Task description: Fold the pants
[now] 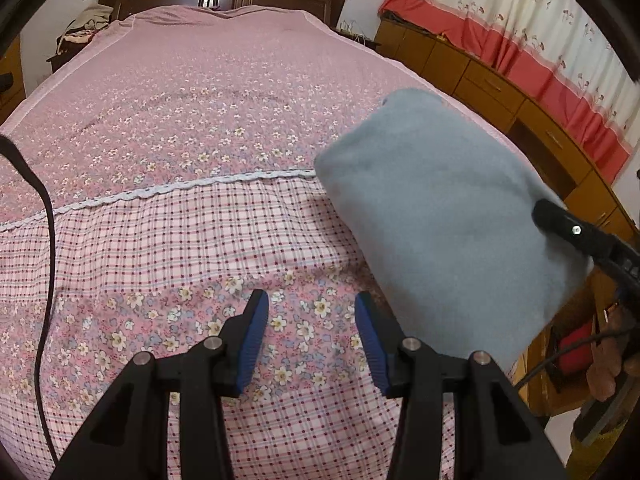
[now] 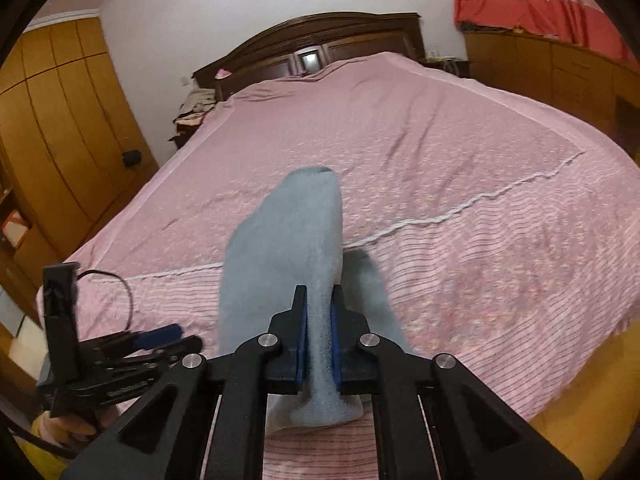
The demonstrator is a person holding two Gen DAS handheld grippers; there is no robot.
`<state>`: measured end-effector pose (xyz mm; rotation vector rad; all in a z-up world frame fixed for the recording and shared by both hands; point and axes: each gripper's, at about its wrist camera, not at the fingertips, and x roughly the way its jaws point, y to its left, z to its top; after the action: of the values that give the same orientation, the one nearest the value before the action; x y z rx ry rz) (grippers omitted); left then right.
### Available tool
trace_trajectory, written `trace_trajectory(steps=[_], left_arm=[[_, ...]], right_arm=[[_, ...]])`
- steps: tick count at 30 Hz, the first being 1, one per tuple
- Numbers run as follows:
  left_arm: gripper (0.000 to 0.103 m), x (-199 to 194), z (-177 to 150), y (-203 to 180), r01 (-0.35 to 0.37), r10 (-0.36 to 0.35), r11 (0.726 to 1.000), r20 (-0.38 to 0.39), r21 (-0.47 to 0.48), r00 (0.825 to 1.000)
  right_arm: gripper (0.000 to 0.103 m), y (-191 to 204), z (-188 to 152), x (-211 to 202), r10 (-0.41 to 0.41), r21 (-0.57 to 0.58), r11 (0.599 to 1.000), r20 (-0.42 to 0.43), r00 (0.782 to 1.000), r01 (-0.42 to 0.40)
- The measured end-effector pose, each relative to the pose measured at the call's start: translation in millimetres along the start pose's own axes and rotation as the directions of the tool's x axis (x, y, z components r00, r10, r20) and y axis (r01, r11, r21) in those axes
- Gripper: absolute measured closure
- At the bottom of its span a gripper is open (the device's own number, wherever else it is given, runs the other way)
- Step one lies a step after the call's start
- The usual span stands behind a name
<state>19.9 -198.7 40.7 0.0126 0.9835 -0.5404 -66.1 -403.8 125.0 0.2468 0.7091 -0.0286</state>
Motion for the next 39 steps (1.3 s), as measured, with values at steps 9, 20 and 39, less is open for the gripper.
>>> trace_trajectory(steps=[9,20,39], left_arm=[[0.056,5,-1,-20,0.018,-0.017,0.999,-0.025,0.029,1.0],[0.049,-13,3,-38,0.109,-0.109,0.994,0.008,0.016,0.994],[0.047,7,-14,-72,0.074,-0.071,0.995,-0.037,0.071,0.997]], right_arm=[[0.088,-30,-27,57,-0.054,0.03,0.998,-0.118,0.992,0.058],[0.084,-36,-22,11,-0.023,0.034,0.999,-0.054,0.998,0.025],[0.084,-20,-47,-24,0.02,-0.023,1.0,-0.02,1.0,-0.02]])
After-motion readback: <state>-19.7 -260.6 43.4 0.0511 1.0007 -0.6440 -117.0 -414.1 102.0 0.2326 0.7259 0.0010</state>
